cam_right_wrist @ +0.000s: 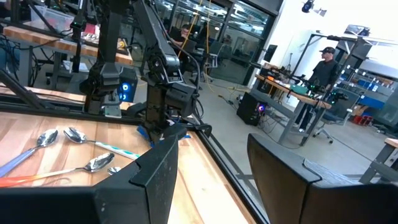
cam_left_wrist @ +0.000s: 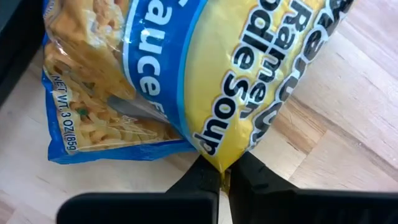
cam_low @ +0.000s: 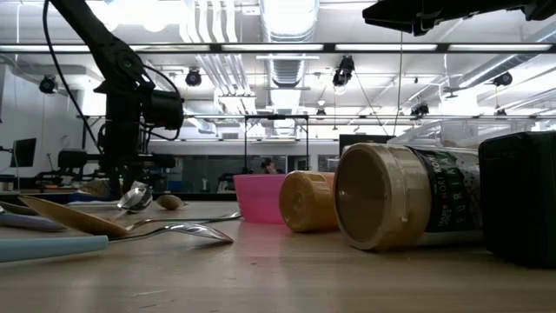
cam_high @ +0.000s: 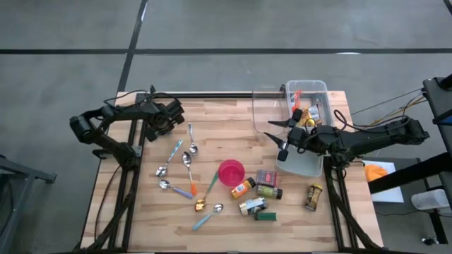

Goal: Pick & Place Food Item
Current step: Put the blue noodle pack into the white bin

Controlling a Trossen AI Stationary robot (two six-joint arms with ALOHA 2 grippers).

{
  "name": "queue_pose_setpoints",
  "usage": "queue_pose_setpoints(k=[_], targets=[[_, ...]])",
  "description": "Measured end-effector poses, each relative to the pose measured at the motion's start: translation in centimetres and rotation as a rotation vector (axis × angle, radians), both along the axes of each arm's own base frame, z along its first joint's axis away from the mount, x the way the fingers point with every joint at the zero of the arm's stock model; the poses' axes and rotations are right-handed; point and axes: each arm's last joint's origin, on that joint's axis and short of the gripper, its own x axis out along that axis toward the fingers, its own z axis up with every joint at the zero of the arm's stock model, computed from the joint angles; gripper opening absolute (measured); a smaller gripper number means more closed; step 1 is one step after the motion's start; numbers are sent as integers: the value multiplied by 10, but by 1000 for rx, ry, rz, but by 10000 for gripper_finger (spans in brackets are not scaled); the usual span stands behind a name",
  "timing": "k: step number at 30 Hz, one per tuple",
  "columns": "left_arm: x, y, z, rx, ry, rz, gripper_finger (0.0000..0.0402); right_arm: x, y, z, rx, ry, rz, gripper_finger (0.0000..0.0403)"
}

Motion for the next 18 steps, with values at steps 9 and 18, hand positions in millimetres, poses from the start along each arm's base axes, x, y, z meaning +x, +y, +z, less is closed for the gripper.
queue_pose_setpoints(k=[9,18], targets=[[2,0,6,14,-69,-19,6,0,0,0,0,0,0,192],[16,2,29,186,-216,-211,6,0,0,0,0,0,1,192]])
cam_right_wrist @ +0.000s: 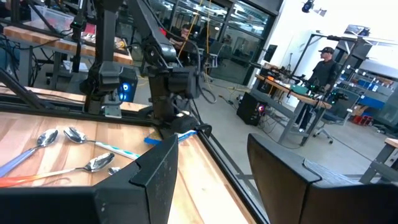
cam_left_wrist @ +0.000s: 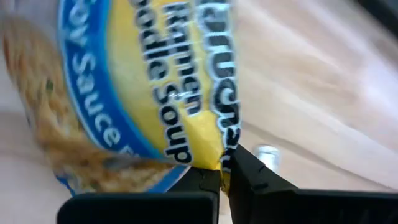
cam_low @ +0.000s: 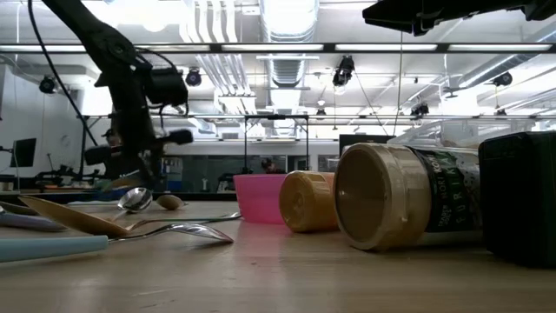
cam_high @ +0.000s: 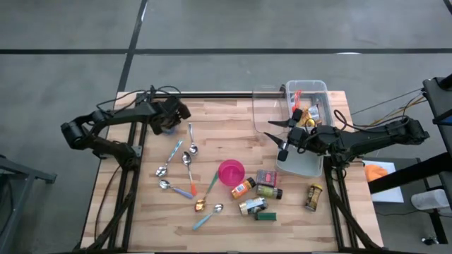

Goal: Pick & Place Food Item
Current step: Put the blue noodle pack into the white bin

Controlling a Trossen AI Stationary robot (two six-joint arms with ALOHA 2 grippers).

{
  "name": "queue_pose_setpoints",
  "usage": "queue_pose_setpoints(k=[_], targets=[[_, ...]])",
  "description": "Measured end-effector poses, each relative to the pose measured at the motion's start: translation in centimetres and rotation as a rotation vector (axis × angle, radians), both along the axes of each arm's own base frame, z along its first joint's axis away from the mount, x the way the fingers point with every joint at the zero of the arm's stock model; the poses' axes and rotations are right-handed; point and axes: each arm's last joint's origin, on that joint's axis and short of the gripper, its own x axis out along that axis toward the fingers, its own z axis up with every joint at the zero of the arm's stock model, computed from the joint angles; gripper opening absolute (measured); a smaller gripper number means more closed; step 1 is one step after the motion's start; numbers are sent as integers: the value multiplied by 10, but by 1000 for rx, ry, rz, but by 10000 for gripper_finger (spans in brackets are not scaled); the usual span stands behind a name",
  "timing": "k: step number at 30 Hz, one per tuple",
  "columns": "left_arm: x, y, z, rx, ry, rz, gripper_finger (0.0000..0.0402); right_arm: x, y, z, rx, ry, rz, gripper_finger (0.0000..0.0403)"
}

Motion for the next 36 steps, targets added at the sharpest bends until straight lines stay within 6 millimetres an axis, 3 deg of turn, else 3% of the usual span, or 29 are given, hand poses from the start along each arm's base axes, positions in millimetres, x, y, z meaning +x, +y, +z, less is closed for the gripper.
queue_pose_setpoints(k=[26,36], targets=[[58,-16,37,563,-164,-626,5,0,0,0,0,0,0,192],[80,-38,55,836,-181,-877,5,0,0,0,0,0,0,192]])
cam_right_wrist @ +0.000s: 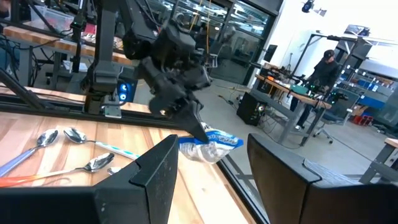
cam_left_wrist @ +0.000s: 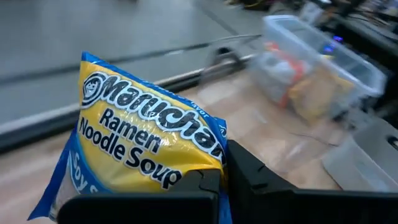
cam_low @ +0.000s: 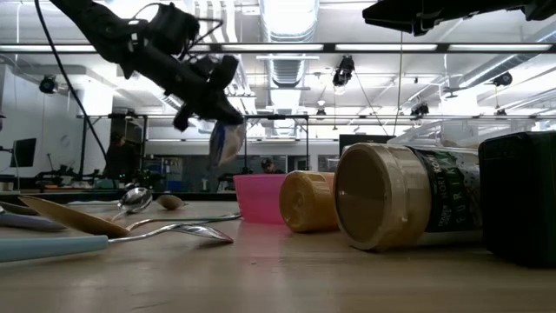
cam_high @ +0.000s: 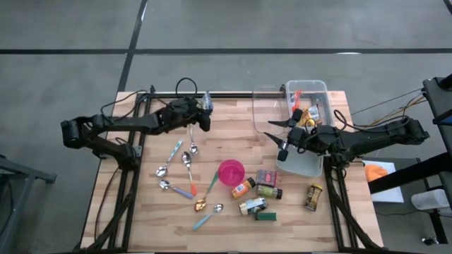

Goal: Pick & Place Food Item
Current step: Put the blue noodle pack into the white bin

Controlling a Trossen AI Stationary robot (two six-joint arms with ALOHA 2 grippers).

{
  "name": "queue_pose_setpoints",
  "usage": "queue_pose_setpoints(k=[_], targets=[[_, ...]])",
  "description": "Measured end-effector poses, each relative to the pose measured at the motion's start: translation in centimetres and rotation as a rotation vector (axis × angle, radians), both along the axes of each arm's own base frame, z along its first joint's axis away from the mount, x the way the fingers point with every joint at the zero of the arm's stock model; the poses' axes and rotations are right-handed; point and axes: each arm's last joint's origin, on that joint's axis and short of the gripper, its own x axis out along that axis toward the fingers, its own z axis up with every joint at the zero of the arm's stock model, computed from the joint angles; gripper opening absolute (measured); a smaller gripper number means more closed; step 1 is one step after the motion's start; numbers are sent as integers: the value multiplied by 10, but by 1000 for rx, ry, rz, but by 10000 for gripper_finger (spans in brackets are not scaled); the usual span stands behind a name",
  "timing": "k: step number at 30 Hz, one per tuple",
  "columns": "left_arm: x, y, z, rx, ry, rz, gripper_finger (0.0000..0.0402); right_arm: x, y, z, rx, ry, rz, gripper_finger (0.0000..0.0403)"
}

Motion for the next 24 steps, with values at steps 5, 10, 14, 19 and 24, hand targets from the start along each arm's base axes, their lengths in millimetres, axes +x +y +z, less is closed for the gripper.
queue_pose_setpoints(k=[5,10,14,19,24], targets=[[14,-18,9,189,-23,-137,5,0,0,0,0,0,0,192],[29,-31,7,316,-69,-217,5,0,0,0,0,0,0,192],[44,-34,-5,369,-111,-261,5,0,0,0,0,0,0,192],[62,-32,-30,380,-188,-306,5,0,0,0,0,0,0,192],[92,-26,-47,355,-171,-329,5,0,0,0,0,0,0,192]])
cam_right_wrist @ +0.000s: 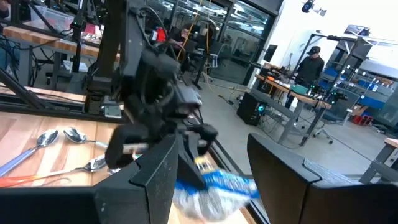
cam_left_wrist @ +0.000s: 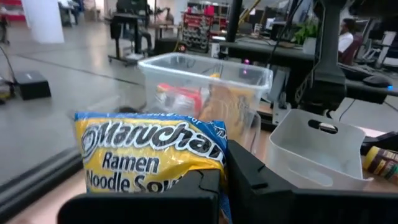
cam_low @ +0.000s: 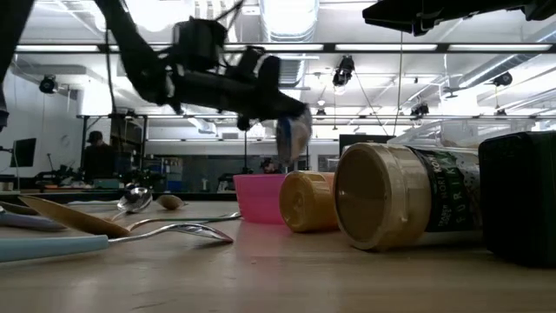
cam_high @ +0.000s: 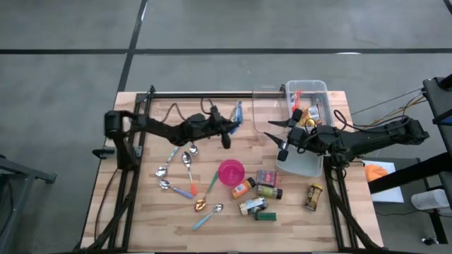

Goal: Pick & Place Food Item
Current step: Put the blue noodle pack into the white bin

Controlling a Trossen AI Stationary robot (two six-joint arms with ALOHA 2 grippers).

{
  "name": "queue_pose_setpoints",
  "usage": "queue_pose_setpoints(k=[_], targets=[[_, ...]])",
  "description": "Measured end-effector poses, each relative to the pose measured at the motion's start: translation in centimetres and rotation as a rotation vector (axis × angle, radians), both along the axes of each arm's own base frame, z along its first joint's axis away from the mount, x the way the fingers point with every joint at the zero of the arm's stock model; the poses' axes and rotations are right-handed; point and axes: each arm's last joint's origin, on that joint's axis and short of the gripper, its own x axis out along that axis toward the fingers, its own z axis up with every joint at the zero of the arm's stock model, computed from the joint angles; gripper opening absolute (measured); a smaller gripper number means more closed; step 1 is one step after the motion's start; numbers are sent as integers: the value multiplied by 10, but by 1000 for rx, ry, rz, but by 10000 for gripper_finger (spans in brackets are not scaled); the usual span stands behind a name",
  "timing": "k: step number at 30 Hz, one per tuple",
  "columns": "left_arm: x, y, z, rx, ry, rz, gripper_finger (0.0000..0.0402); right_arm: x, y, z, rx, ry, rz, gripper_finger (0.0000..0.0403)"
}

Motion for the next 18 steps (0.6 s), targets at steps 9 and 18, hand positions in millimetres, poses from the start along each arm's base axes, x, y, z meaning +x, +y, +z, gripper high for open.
queue_pose_setpoints(k=[9,18], targets=[[45,11,-13,-67,186,-2,5,0,0,0,0,0,0,192],[49,12,-22,-94,254,9,5,0,0,-1,-1,10,0,192]])
